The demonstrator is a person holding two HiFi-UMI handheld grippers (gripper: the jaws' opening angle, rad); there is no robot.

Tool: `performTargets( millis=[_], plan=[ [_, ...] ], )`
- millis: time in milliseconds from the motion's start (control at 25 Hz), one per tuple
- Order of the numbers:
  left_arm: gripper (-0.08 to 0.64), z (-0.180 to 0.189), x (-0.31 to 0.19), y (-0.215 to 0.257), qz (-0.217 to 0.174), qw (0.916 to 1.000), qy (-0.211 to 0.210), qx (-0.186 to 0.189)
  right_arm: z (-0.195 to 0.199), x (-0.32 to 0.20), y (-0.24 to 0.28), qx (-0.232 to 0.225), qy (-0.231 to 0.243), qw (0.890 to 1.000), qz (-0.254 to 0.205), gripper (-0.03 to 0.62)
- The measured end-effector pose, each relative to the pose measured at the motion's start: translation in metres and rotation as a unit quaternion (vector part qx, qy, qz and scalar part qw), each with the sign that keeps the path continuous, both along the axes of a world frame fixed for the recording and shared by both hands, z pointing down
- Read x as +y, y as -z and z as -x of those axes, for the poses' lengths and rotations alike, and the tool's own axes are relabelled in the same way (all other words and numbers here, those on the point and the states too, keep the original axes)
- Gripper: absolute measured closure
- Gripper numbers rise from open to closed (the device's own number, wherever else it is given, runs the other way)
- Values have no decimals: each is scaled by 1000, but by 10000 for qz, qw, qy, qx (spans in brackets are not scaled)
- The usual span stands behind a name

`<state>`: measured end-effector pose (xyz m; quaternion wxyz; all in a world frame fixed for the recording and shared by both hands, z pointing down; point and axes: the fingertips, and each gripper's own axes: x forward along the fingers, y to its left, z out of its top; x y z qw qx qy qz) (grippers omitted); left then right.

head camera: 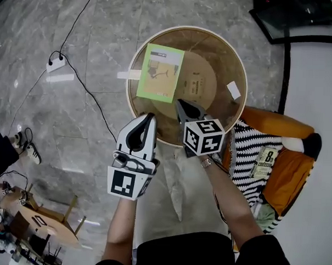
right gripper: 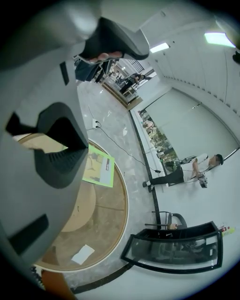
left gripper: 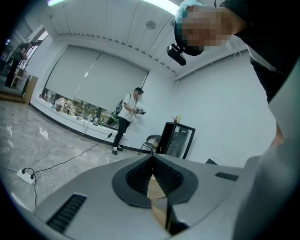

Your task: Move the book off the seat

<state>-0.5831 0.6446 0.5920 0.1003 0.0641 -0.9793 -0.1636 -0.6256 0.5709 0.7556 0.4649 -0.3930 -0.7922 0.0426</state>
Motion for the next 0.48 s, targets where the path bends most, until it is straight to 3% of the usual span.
performTargets(
  millis=[480],
  plan=[
    [549,-43,-60,66,174,9995,267,9,-32,-61,114,-452,240,9969,600,578]
  ],
)
